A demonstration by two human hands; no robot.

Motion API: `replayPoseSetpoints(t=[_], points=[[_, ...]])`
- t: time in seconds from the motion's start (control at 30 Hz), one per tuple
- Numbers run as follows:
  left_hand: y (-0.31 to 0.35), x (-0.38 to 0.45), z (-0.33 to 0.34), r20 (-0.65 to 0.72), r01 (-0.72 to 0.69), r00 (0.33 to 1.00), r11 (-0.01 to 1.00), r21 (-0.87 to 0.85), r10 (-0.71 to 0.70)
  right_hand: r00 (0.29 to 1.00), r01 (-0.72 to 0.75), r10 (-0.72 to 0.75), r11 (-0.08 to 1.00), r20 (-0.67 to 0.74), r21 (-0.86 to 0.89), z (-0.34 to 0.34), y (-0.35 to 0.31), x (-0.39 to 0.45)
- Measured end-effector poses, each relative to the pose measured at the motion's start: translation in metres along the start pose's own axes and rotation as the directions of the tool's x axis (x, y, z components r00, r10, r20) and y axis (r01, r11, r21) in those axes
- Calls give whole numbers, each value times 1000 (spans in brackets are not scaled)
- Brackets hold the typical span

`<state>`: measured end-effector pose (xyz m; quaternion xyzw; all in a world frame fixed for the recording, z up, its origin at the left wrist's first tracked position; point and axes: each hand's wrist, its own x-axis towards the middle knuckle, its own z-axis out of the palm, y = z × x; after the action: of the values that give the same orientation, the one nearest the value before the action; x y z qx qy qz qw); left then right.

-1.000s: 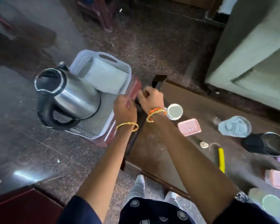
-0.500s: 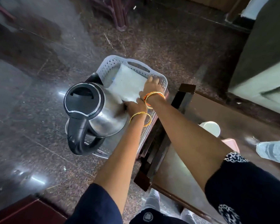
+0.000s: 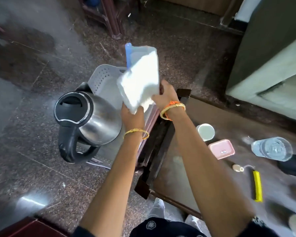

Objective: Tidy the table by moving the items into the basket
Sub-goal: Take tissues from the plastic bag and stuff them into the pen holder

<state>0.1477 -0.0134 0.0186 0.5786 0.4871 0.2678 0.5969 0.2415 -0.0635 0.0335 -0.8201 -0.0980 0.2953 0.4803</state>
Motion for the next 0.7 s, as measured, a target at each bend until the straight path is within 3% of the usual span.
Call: replayPoseSetpoints(t=[0.07, 0.13, 0.23, 0.37, 0.43, 0.5, 0.57, 0.63, 0.7], points=[[-5, -29, 0, 36, -64, 997, 995, 74, 61, 1000, 3, 2, 978, -22, 209, -30, 18, -31], [-19, -57, 4, 140, -41, 990, 991, 124, 23, 996, -62, 81, 909, -29, 413, -60, 46, -64], [-43, -101, 9, 277, -149, 956, 976, 160, 101, 969, -185, 247, 670, 19, 719, -101, 95, -118], [-89, -162, 14, 482, -290, 864, 926, 244, 144, 934, -241, 335, 324, 127, 915, -158, 168, -185], [-107, -187, 20, 536, -292, 835, 926, 238, 126, 916, -244, 369, 195, 160, 950, -183, 202, -213], [-114, -204, 31, 499, -88, 866, 978, 188, -18, 900, -239, 411, 192, 143, 952, -200, 229, -234], [-124, -221, 43, 491, 43, 862, 985, 170, -123, 894, -292, 419, 276, 159, 916, -215, 257, -250], [-134, -235, 51, 523, -8, 845, 975, 223, -113, 850, -467, 473, 471, 232, 748, -227, 279, -260], [-139, -245, 55, 552, -56, 823, 948, 313, -133, 784, -604, 556, 580, 278, 546, -234, 296, -267]])
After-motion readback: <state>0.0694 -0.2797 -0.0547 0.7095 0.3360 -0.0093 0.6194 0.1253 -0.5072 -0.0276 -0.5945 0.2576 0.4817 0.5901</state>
